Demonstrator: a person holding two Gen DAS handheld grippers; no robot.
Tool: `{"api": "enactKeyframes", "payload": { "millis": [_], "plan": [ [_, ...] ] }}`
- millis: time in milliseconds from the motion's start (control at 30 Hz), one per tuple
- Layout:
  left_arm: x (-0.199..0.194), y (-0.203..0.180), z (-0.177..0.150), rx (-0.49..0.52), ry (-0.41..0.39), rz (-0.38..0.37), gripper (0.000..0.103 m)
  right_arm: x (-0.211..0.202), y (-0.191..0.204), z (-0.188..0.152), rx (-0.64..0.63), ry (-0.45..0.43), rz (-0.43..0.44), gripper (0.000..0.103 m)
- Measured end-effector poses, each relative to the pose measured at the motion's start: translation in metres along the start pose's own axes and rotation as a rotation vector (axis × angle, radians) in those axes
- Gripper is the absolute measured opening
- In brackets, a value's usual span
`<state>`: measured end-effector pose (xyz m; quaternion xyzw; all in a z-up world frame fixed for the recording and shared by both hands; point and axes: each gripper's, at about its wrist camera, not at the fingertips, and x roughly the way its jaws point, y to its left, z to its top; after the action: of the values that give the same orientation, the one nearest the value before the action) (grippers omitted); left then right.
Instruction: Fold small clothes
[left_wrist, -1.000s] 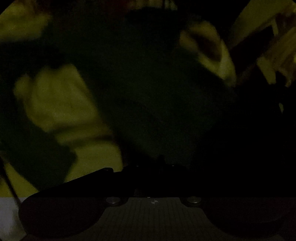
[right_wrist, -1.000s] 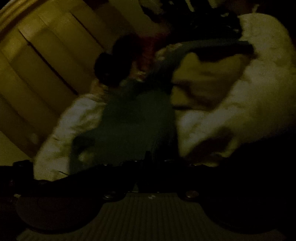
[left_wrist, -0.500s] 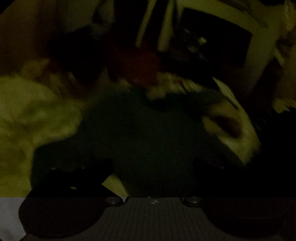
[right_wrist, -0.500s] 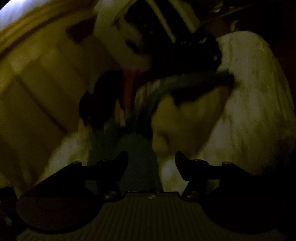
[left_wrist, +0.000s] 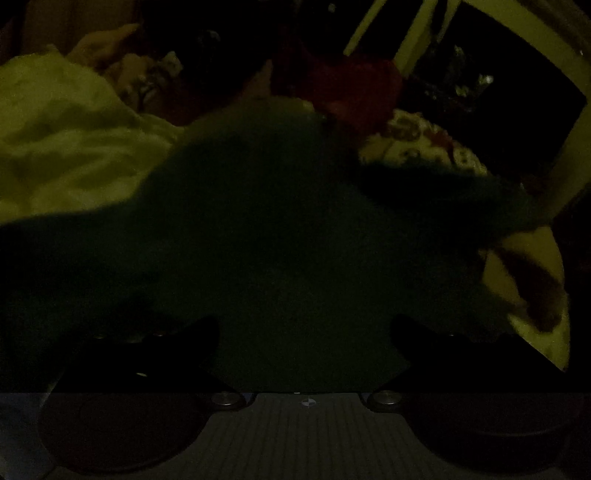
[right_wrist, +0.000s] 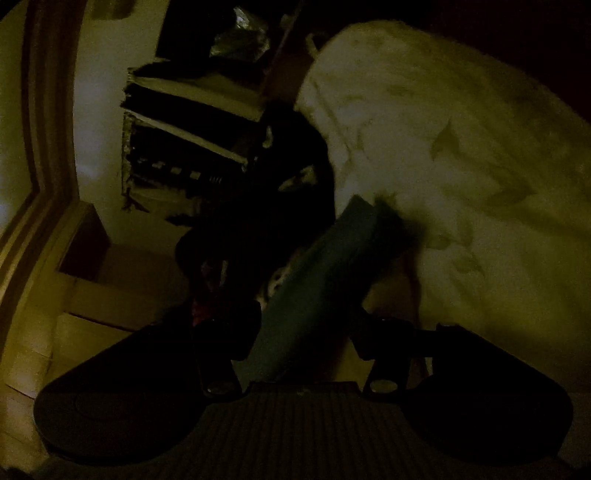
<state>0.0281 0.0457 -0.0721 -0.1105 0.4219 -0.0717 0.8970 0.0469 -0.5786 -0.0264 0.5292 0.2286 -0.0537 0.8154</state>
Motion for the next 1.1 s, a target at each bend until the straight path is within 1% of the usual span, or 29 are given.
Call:
{"api": "enactKeyframes", "payload": {
  "millis": [33, 67, 100, 133, 167, 233, 267, 333, 433, 500, 533, 567, 633, 700, 767, 800, 833, 900, 967, 1033, 1100],
  "plan": [
    [0.000, 0.001, -0.002, 0.012, -0.002, 0.024, 0.103, 0.008, -0.007, 0.001, 0.033, -0.003, -0.017, 0.046],
    [0.001, 0.001, -0.004, 0.028, -0.002, 0.047, 0.103, 0.013, -0.011, 0.001, 0.050, -0.010, -0.023, 0.043],
    [0.002, 0.002, -0.004, 0.052, 0.004, 0.068, 0.103, 0.019, -0.014, 0.002, 0.048, -0.011, -0.023, 0.039],
    [0.004, 0.002, -0.005, 0.072, 0.009, 0.086, 0.103, 0.022, -0.016, 0.002, 0.044, -0.021, -0.023, 0.030],
    [0.004, 0.003, -0.006, 0.088, 0.009, 0.096, 0.103, 0.022, -0.017, 0.005, 0.043, -0.035, -0.018, 0.026],
    [0.002, 0.006, -0.004, 0.099, 0.004, 0.101, 0.103, 0.024, -0.012, 0.008, 0.002, -0.060, -0.001, 0.014],
    [0.002, 0.007, -0.002, 0.097, -0.002, 0.101, 0.103, 0.022, -0.006, 0.011, -0.037, -0.080, 0.003, 0.014],
    [0.001, 0.009, 0.003, 0.083, -0.026, 0.109, 0.103, 0.023, 0.015, 0.018, -0.121, -0.090, -0.004, 0.012],
    [-0.004, 0.016, 0.012, 0.047, -0.066, 0.119, 0.103, 0.020, 0.065, 0.027, -0.282, -0.101, -0.003, 0.012],
    [-0.008, 0.023, 0.017, 0.028, -0.076, 0.134, 0.103, 0.017, 0.112, 0.017, -0.440, -0.099, 0.039, 0.012],
    [-0.010, 0.026, 0.018, 0.022, -0.083, 0.142, 0.103, 0.016, 0.140, 0.007, -0.530, -0.095, 0.072, 0.012],
    [-0.012, 0.030, 0.018, 0.017, -0.089, 0.153, 0.103, 0.016, 0.159, -0.003, -0.588, -0.083, 0.097, 0.012],
    [-0.018, 0.038, 0.018, -0.003, -0.096, 0.182, 0.103, 0.022, 0.202, -0.038, -0.710, -0.032, 0.166, 0.012],
    [-0.027, 0.049, 0.015, -0.039, -0.105, 0.202, 0.103, 0.034, 0.232, -0.078, -0.802, 0.040, 0.219, 0.012],
    [-0.037, 0.060, 0.010, -0.082, -0.114, 0.214, 0.103, 0.045, 0.250, -0.124, -0.862, 0.105, 0.263, 0.012],
    [-0.043, 0.067, 0.007, -0.101, -0.117, 0.222, 0.103, 0.048, 0.254, -0.146, -0.881, 0.141, 0.286, 0.012],
    [-0.048, 0.073, 0.004, -0.118, -0.121, 0.233, 0.103, 0.053, 0.258, -0.174, -0.911, 0.190, 0.312, 0.012],
    [-0.059, 0.086, -0.001, -0.149, -0.122, 0.265, 0.103, 0.062, 0.258, -0.230, -0.999, 0.287, 0.343, 0.012],
    [-0.066, 0.099, -0.004, -0.172, -0.128, 0.281, 0.103, 0.070, 0.249, -0.283, -1.101, 0.381, 0.347, 0.012],
    [-0.070, 0.110, -0.005, -0.208, -0.130, 0.292, 0.103, 0.077, 0.232, -0.329, -1.179, 0.456, 0.328, 0.012],
    [-0.074, 0.118, -0.004, -0.243, -0.141, 0.272, 0.103, 0.081, 0.208, -0.365, -1.226, 0.524, 0.301, 0.012]
  ]
}}
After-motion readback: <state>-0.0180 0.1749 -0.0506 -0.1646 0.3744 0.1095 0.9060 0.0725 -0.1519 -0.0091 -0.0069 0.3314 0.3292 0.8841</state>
